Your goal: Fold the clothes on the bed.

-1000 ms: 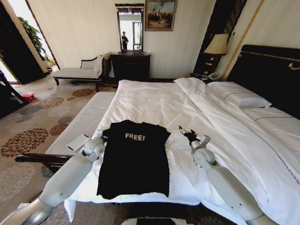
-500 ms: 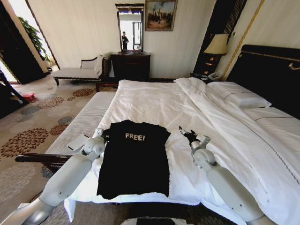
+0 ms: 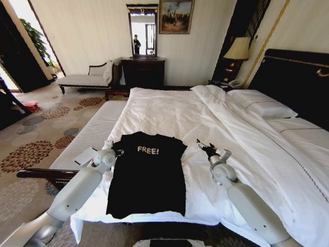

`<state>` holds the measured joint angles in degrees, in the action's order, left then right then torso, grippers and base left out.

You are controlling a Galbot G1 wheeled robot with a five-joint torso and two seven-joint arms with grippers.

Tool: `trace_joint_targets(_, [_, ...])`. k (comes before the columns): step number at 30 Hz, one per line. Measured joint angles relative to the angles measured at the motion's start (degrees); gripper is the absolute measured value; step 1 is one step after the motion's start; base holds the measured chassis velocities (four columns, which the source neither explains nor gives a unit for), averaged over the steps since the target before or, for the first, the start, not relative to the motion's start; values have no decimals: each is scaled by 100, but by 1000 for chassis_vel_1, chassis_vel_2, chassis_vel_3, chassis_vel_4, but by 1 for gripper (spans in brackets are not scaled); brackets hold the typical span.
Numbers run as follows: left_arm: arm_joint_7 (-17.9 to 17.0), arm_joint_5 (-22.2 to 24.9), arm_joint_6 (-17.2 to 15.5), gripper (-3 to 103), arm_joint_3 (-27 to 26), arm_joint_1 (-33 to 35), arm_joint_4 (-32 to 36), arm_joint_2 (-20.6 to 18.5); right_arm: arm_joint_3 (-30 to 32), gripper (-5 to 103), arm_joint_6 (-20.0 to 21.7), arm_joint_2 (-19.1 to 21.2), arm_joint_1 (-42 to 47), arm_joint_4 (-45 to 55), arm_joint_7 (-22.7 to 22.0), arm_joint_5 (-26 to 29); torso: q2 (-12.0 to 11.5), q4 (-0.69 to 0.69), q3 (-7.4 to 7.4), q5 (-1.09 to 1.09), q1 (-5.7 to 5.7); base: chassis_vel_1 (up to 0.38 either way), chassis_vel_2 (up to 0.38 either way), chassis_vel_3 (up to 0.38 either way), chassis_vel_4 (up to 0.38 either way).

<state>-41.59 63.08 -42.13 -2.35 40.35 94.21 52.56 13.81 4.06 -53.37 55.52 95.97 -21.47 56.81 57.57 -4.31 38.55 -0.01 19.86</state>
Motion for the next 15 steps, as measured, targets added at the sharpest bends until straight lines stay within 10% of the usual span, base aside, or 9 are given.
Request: trace_joint_targets(15, [37,-229,0,36,20,-21,-78,26,-15,100,5,7,3,-11,-10,0,0,0,0,1,0,0,0,0,0])
